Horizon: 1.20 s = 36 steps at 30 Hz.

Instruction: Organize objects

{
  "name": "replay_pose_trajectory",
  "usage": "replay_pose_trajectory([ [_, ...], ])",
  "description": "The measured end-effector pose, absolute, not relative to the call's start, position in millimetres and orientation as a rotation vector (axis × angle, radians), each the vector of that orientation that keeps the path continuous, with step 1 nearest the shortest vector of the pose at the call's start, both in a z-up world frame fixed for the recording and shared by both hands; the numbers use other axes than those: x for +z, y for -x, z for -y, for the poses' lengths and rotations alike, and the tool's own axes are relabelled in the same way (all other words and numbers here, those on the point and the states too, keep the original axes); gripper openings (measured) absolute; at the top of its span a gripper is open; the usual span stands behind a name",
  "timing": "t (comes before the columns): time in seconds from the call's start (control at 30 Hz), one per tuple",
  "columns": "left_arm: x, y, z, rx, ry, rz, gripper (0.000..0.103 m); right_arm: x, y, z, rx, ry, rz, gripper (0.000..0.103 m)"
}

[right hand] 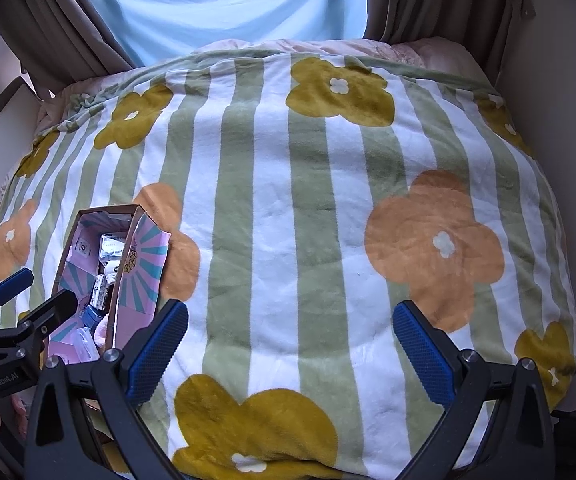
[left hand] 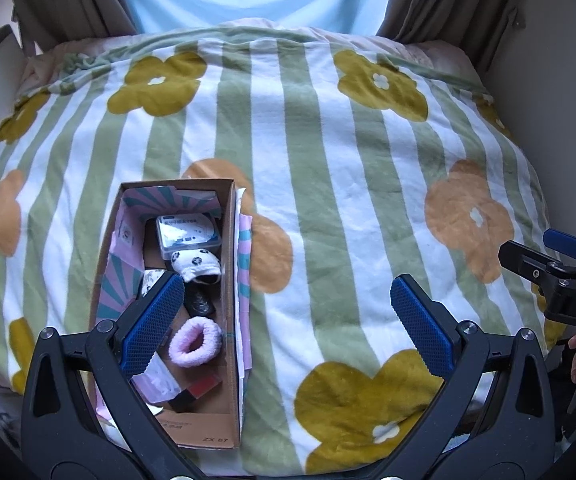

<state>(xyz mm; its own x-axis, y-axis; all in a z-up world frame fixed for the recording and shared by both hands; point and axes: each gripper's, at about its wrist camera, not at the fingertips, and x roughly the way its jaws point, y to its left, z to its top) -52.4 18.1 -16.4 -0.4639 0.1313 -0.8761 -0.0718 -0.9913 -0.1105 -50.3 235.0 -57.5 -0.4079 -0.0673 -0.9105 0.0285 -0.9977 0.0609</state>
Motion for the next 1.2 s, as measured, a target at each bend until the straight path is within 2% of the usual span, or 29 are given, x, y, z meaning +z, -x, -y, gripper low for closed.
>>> replay_pose_trajectory([
  [1.1, -21.9, 52.1, -22.8, 2.629, 1.583, 0.115, 0.103, -54.8, 52.6, -231.4, -2.582, -1.676, 0.043, 0.102],
  [1.2, -19.3, 50.5, -23.7, 2.693, 1.589, 0.073, 0.103, -56.3, 52.8, -232.7, -2.576, -1.681, 0.038, 0.102],
])
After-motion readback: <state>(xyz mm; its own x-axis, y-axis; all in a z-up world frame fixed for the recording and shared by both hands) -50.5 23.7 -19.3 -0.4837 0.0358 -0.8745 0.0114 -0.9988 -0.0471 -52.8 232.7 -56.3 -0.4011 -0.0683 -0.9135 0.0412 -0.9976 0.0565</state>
